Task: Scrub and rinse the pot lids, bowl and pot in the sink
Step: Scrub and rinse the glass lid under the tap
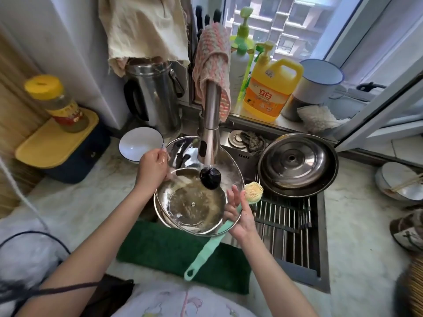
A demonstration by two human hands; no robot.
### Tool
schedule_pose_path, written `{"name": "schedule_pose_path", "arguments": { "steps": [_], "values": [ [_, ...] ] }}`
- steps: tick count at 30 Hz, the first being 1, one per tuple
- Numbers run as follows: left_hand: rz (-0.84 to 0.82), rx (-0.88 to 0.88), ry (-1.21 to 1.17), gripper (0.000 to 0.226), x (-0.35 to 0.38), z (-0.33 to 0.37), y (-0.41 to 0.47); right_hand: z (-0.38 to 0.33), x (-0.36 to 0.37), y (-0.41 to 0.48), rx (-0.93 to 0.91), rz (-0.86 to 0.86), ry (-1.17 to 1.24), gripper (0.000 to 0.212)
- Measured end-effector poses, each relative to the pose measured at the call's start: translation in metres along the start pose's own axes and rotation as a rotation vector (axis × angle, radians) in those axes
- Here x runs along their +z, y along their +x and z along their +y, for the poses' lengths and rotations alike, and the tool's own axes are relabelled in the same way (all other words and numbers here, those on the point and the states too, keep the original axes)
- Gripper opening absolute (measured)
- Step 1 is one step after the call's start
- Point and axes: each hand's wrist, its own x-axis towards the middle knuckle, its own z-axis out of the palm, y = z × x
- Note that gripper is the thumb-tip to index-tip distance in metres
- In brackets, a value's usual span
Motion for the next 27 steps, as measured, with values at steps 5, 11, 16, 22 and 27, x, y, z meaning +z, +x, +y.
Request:
{"name": "schedule_pose_path", "arguments": {
  "steps": [5,11,16,22,27],
  "values": [
    [0.025,0.052,0.015,0.034,0.016,-0.007,0.018,-0.020,0.013,0.006,-0.114,0.079,-0.140,0.025],
    [-0.038,0.101,0.020,0.028,0.052,0.002,0.033,-0.048,0.030,-0.010,-0.220,0.002,-0.262,0.045],
    [-0.144,-0.017,0.073,0.031,0.083,0.015,0.015,-0.062,0.035,-0.028,-0.320,0.035,-0.239,0.051],
    [-0.315,0.417,0.348,0.052,0.132,0.015,-0.065,-0.067,0.044,-0.055,-0.454,0.180,-0.271,0.027],
    [-0.395,0.182,0.280,0.047,0.139,0.005,-0.022,-0.064,0.050,-0.070,-0.475,0.243,-0.373,0.028]
  ]
}}
